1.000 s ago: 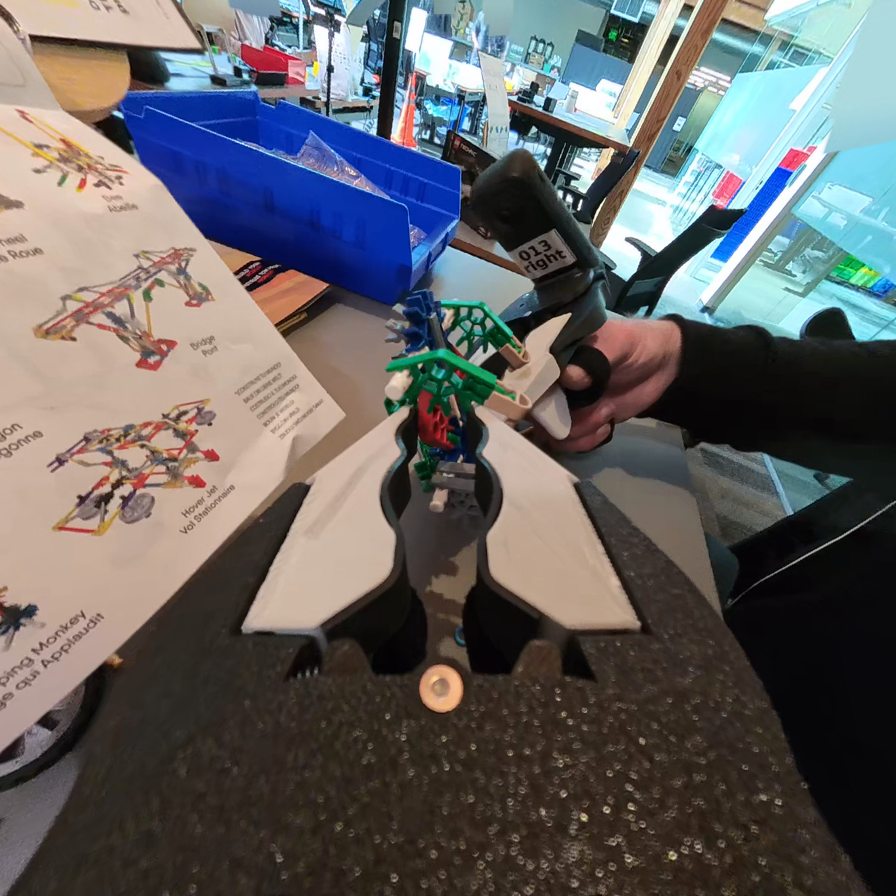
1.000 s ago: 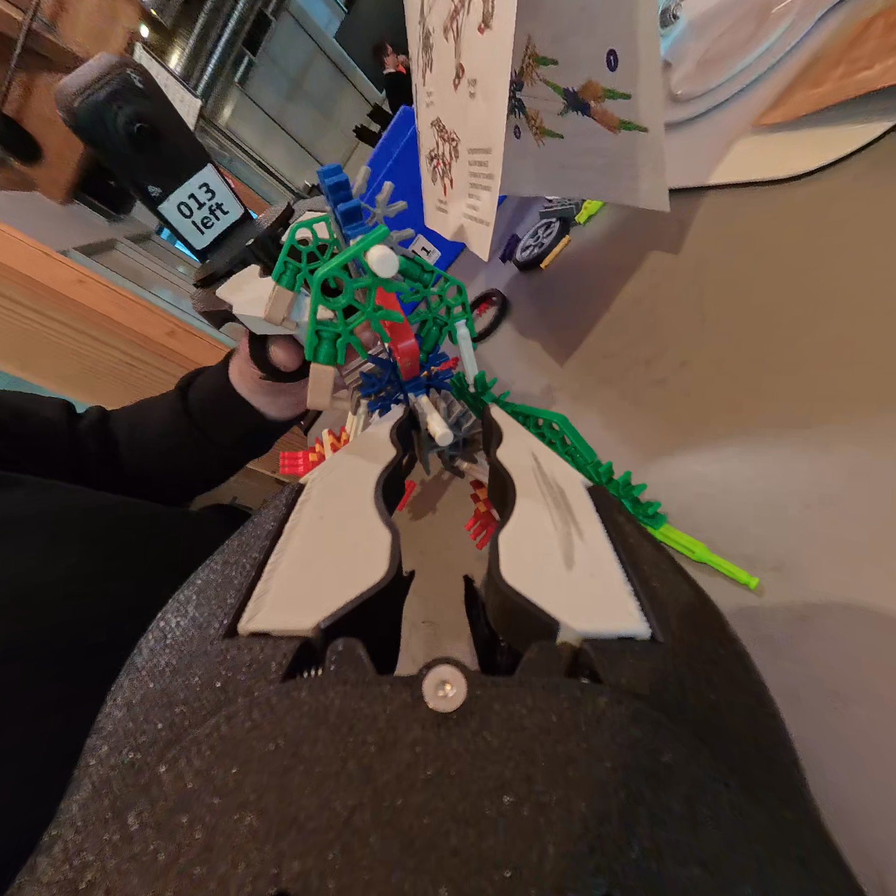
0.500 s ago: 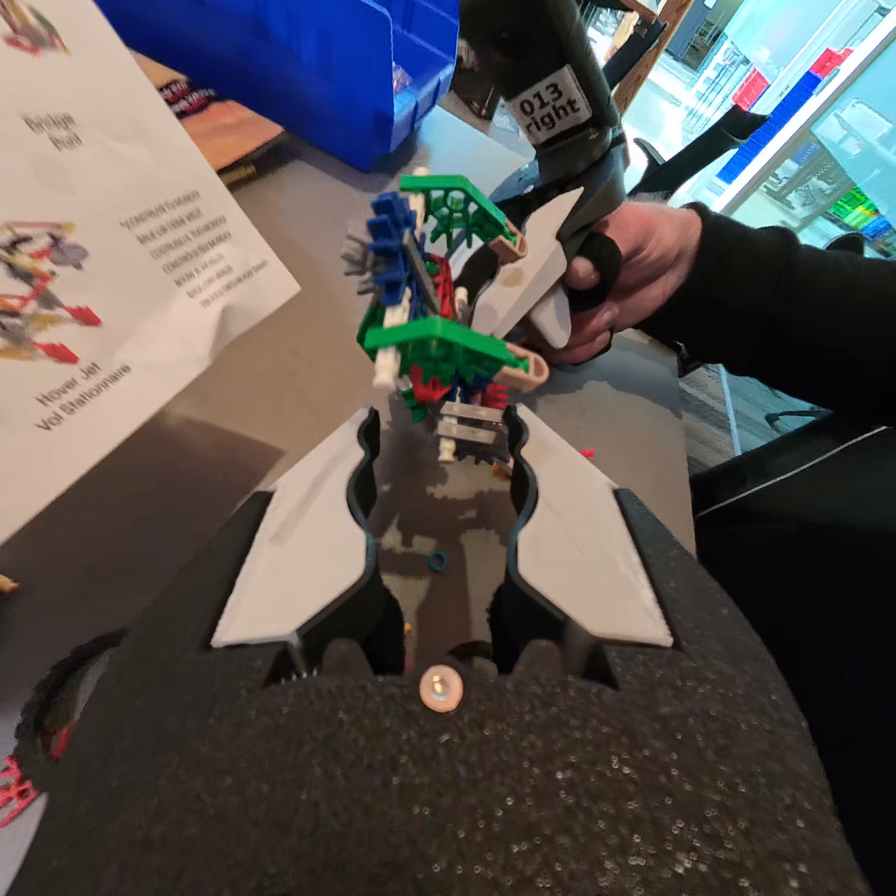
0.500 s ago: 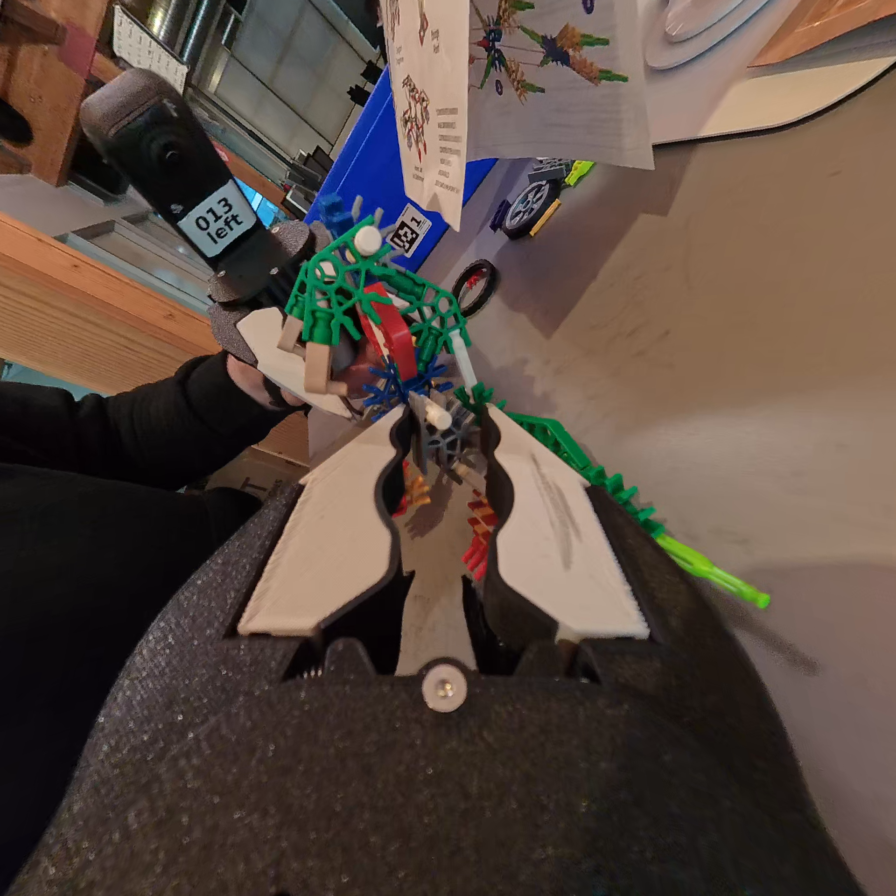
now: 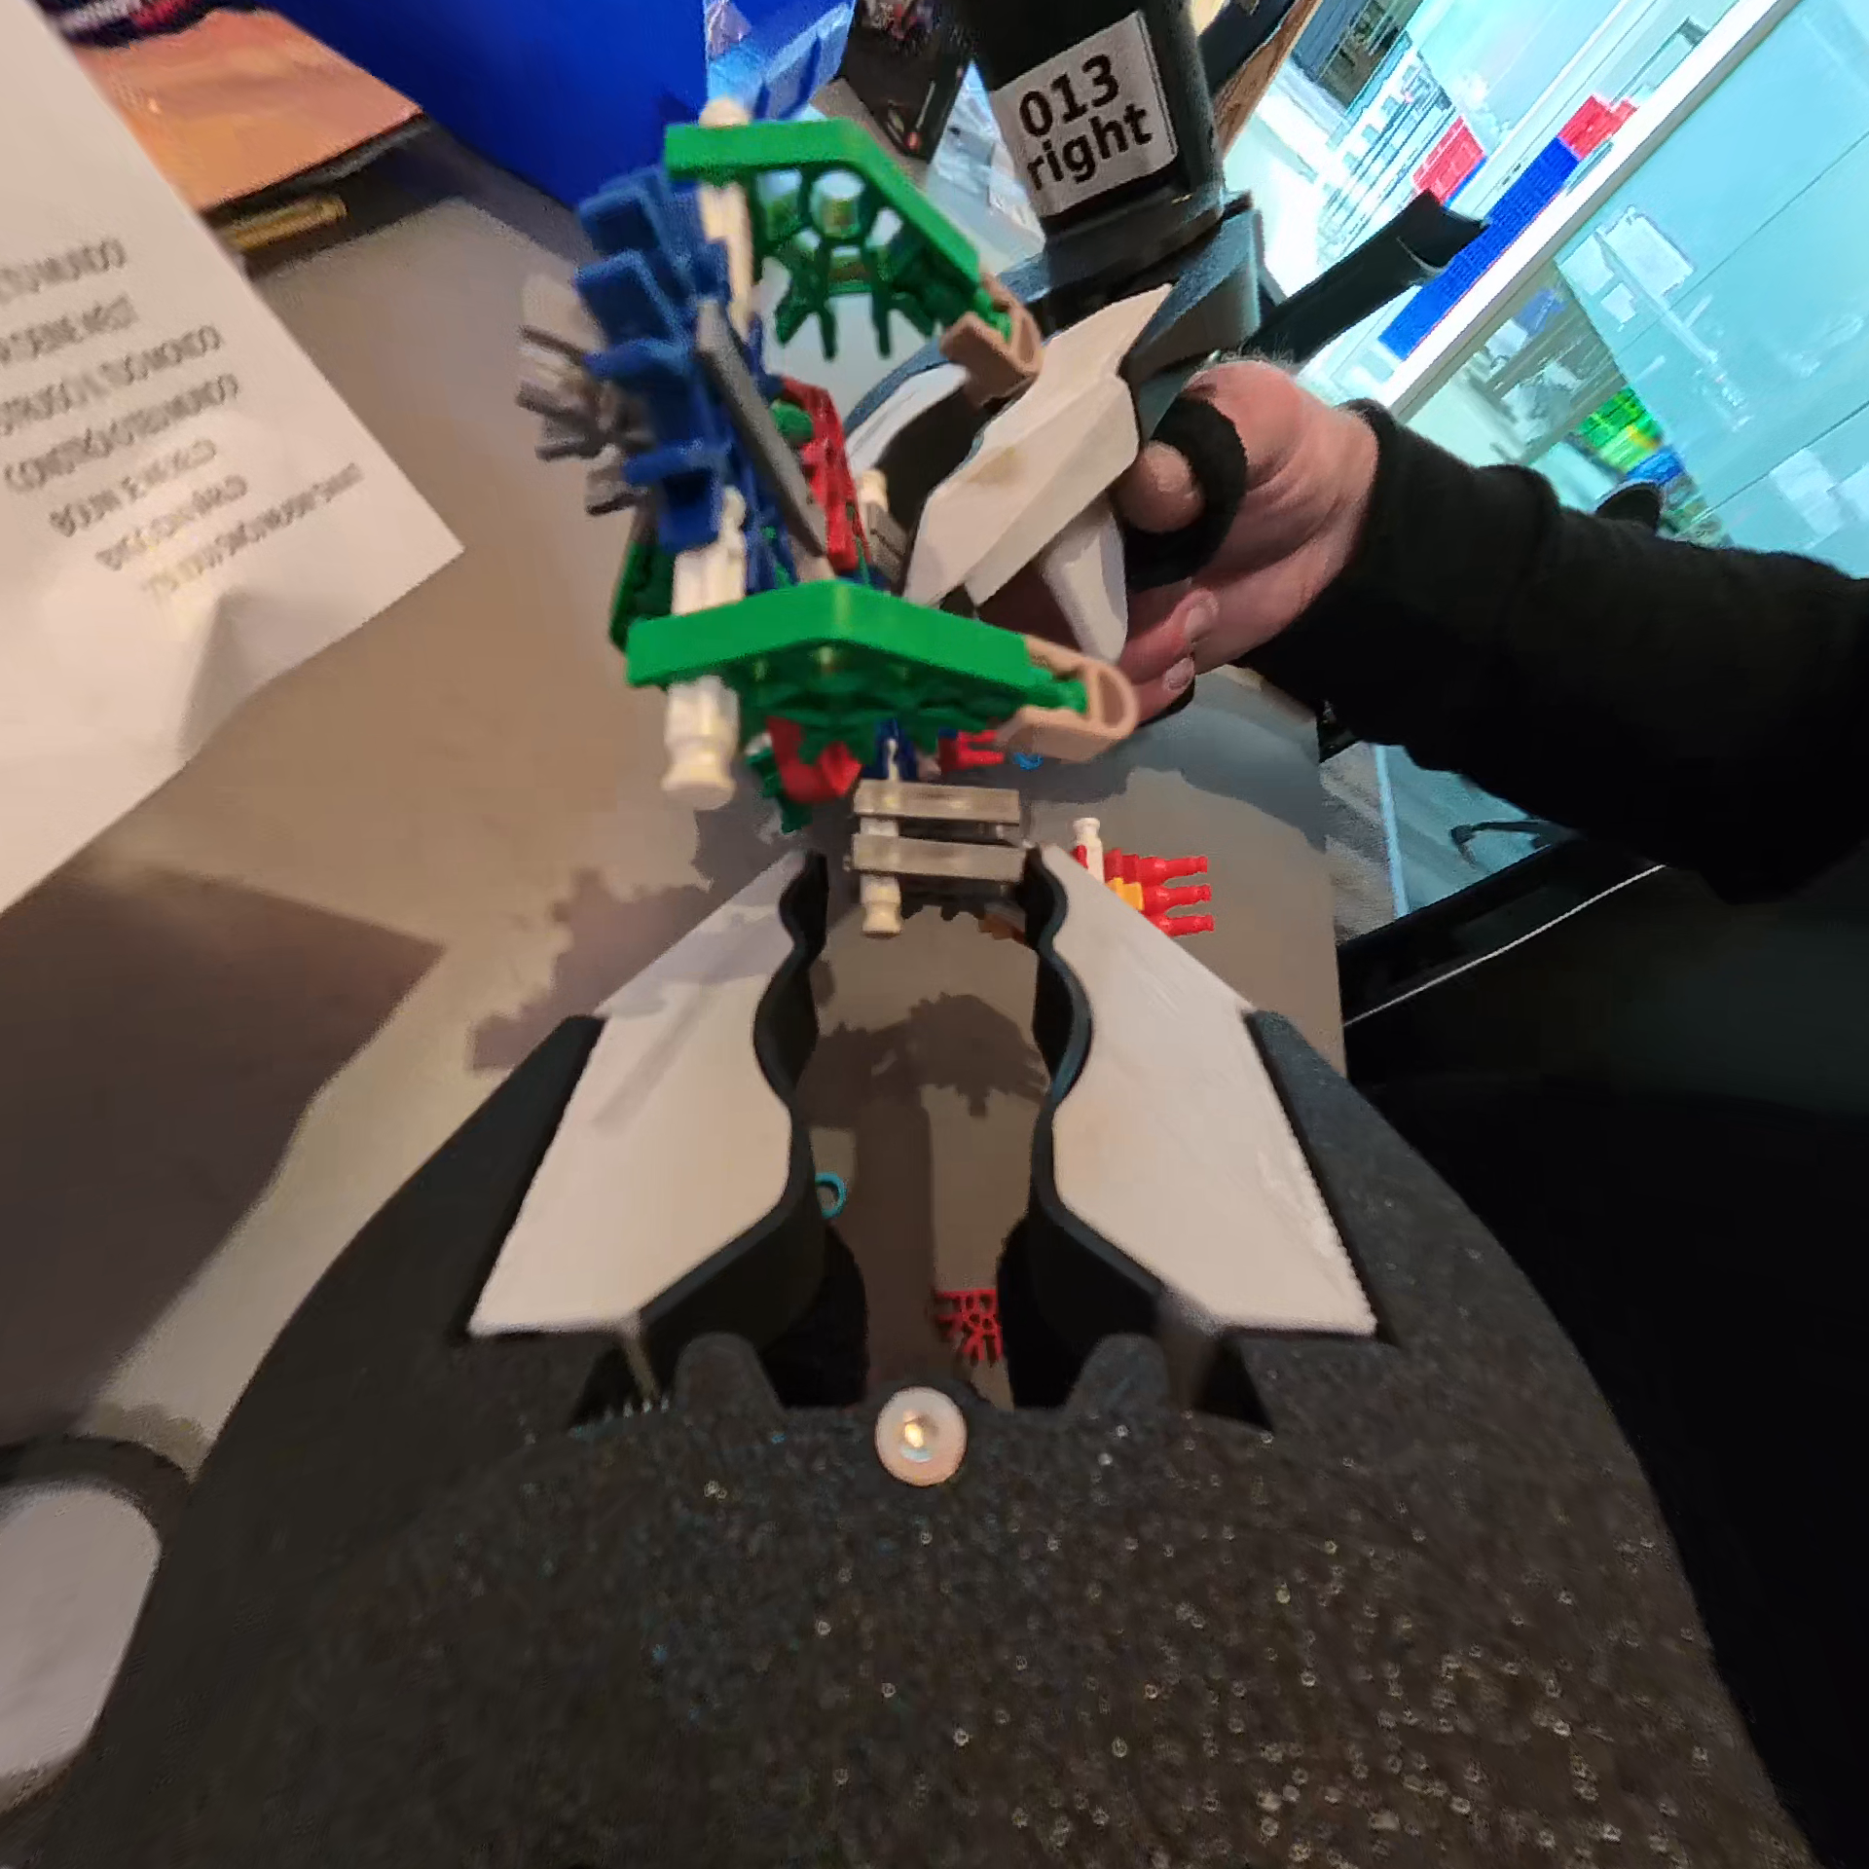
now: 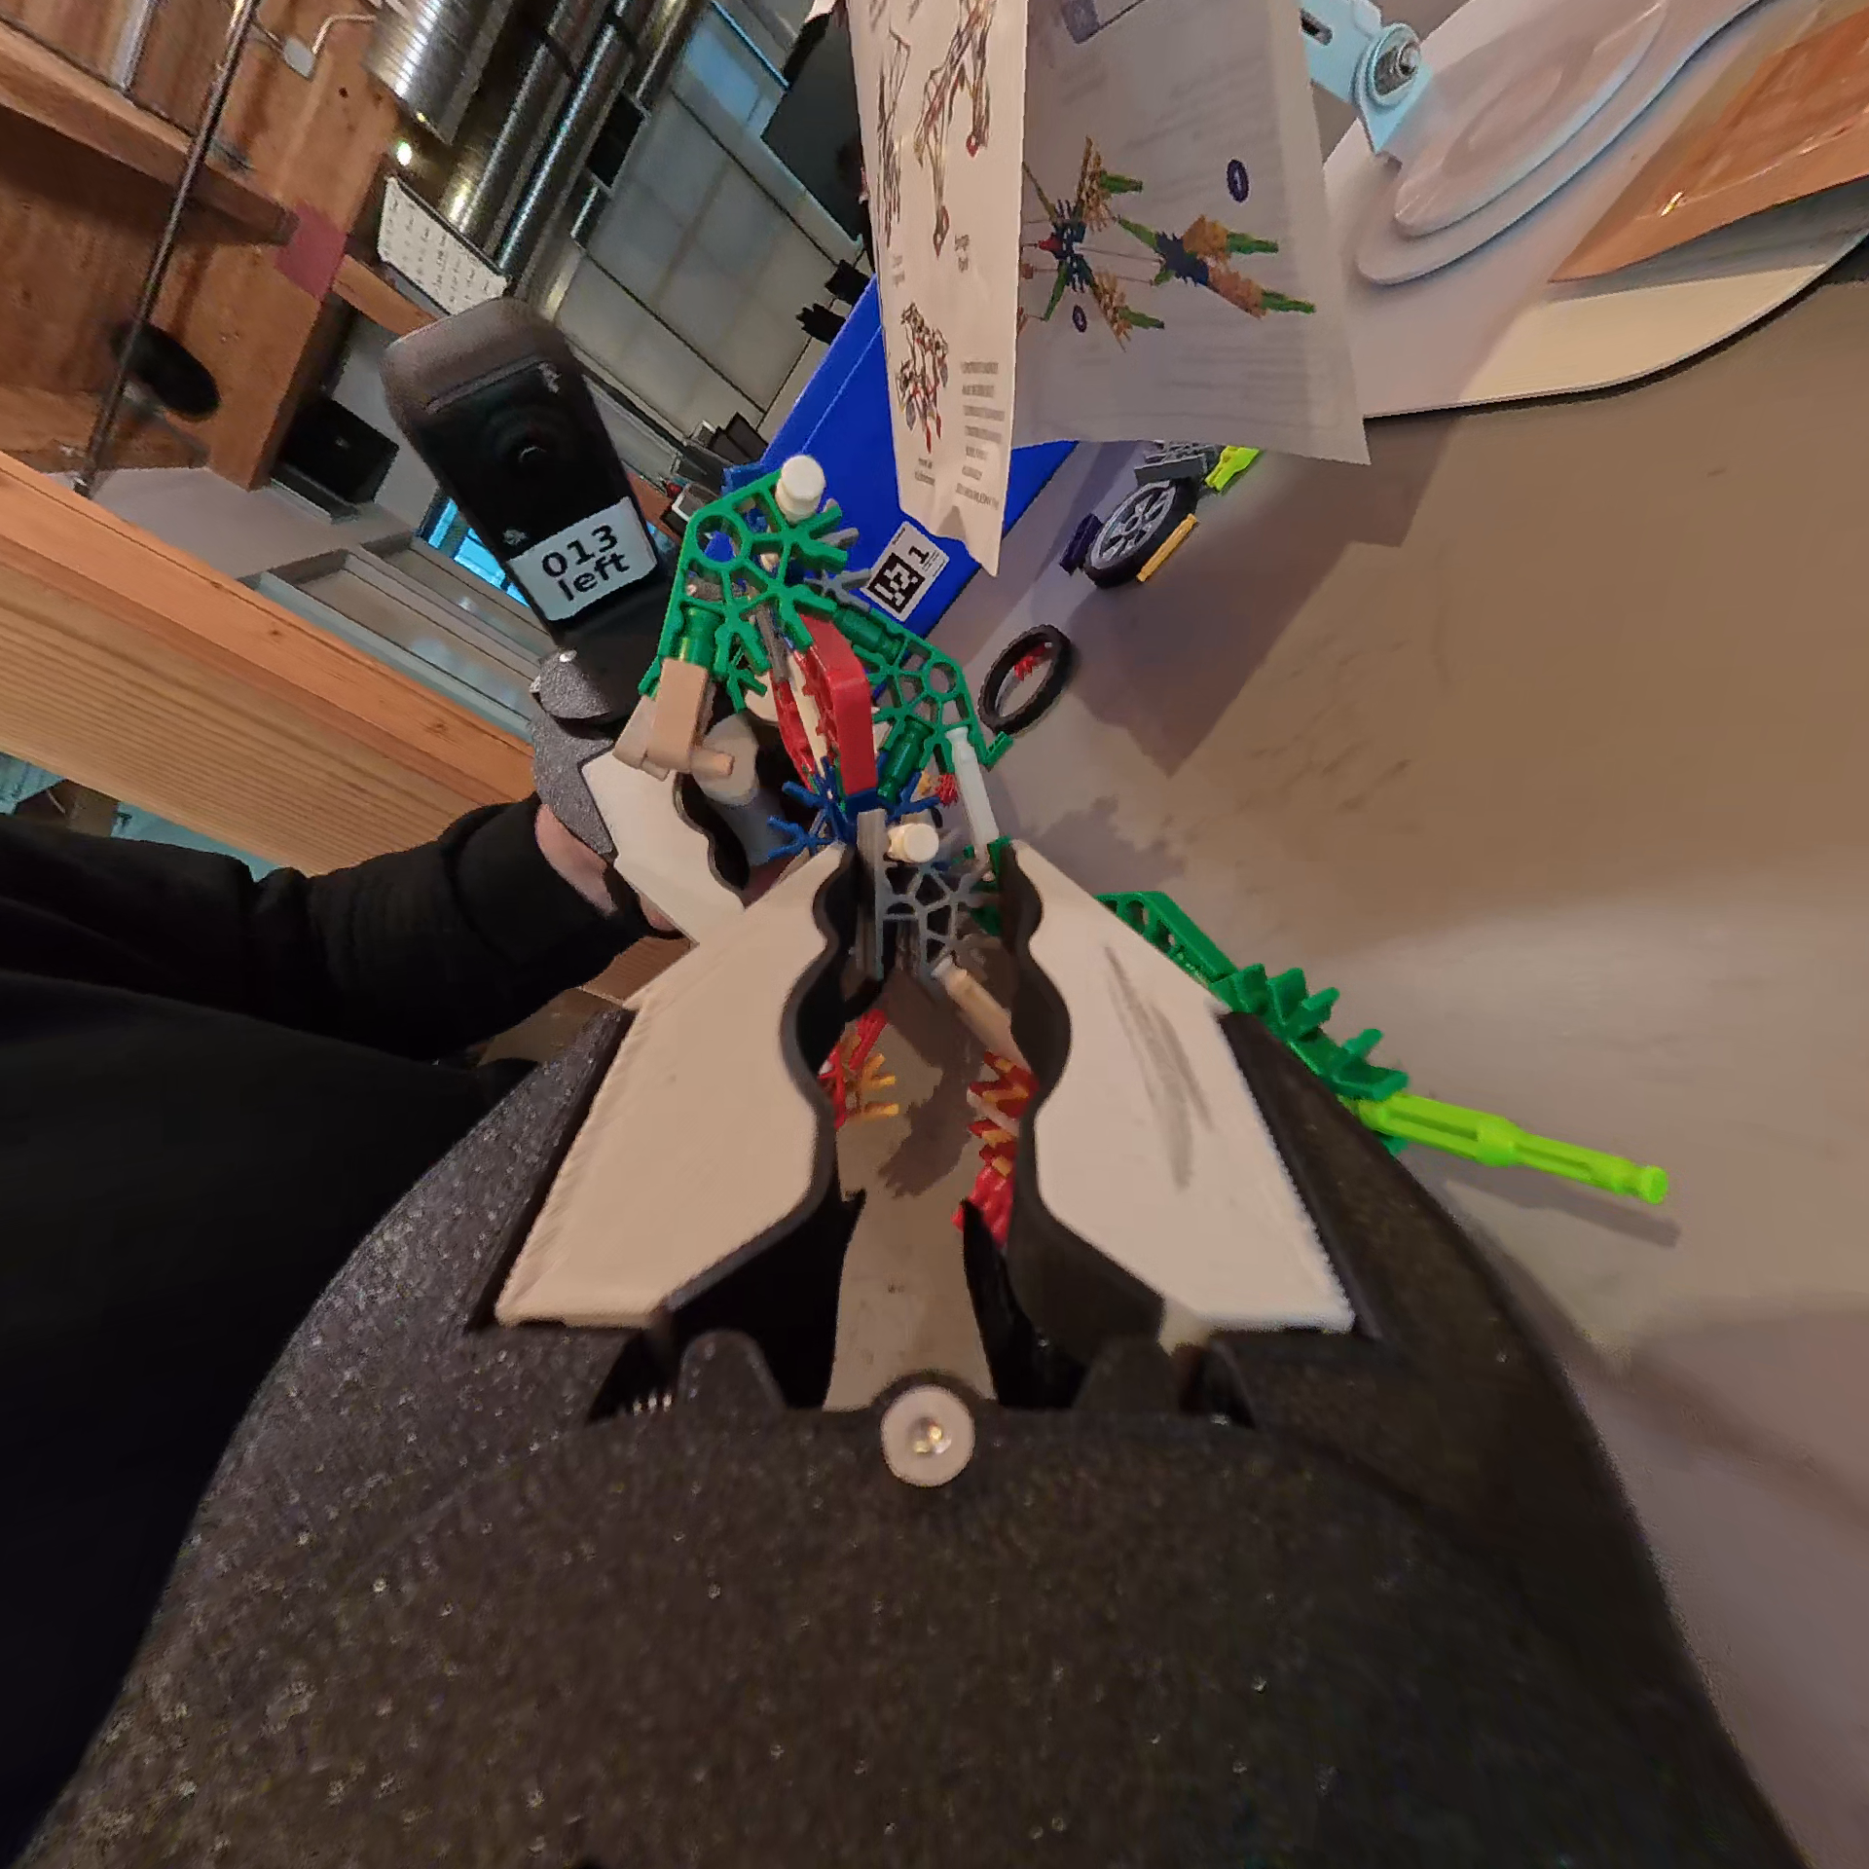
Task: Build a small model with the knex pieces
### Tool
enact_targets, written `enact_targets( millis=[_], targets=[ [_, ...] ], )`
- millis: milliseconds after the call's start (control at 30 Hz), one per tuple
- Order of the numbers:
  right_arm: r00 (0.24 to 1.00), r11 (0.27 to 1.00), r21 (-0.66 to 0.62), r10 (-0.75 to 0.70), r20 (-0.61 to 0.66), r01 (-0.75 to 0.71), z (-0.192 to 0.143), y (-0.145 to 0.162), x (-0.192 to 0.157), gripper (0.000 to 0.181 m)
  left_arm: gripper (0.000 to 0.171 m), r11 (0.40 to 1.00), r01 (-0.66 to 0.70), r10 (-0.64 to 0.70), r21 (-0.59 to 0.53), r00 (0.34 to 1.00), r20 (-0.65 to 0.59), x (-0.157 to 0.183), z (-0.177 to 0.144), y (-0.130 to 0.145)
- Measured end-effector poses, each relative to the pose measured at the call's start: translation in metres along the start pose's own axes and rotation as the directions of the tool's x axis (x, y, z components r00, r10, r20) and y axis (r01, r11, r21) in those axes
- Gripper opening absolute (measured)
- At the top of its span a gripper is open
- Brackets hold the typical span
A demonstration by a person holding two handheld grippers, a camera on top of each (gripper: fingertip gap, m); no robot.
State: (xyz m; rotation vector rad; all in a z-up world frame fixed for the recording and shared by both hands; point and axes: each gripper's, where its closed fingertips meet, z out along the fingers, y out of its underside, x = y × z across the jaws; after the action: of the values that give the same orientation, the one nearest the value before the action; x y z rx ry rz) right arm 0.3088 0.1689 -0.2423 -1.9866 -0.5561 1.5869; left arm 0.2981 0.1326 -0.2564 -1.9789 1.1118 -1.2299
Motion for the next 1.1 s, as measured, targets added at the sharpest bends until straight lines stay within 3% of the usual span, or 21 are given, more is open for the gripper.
enact_targets(
  millis=[300,533,700,833,1000,1100],
  targets=[
    [0.998,0.998,0.029,0.061,-0.024,-0.06,-0.002,-0.002,0.002,0.026,0.031,0.951,-0.278,0.3,-0.132,0.933,0.198,-0.018,0.0,0.0],
    [0.994,0.997,-0.028,0.072,-0.085,-0.074,-0.001,0.008,0.011,0.036,0.032,0.916,-0.349,0.39,-0.196,0.891,0.233,-0.027,0.005,0.006],
    [0.992,0.992,-0.122,0.004,-0.127,-0.02,-0.009,0.014,0.015,0.043,0.031,0.854,-0.438,0.509,-0.281,0.813,0.281,-0.036,0.002,0.001],
    [0.975,0.976,-0.208,-0.102,-0.197,0.06,-0.014,0.023,0.023,0.029,0.031,0.805,-0.498,0.585,-0.322,0.756,0.293,-0.036,0.005,0.0],
    [0.972,0.974,-0.218,-0.111,-0.205,0.065,-0.015,0.025,0.024,0.028,0.033,0.689,-0.608,0.724,-0.393,0.595,0.348,-0.043,0.004,-0.004],
    [0.972,0.974,-0.216,-0.111,-0.206,0.065,-0.015,0.025,0.023,0.029,0.034,0.696,-0.616,0.718,-0.37,0.591,0.366,-0.044,0.004,-0.004]
  ],
)
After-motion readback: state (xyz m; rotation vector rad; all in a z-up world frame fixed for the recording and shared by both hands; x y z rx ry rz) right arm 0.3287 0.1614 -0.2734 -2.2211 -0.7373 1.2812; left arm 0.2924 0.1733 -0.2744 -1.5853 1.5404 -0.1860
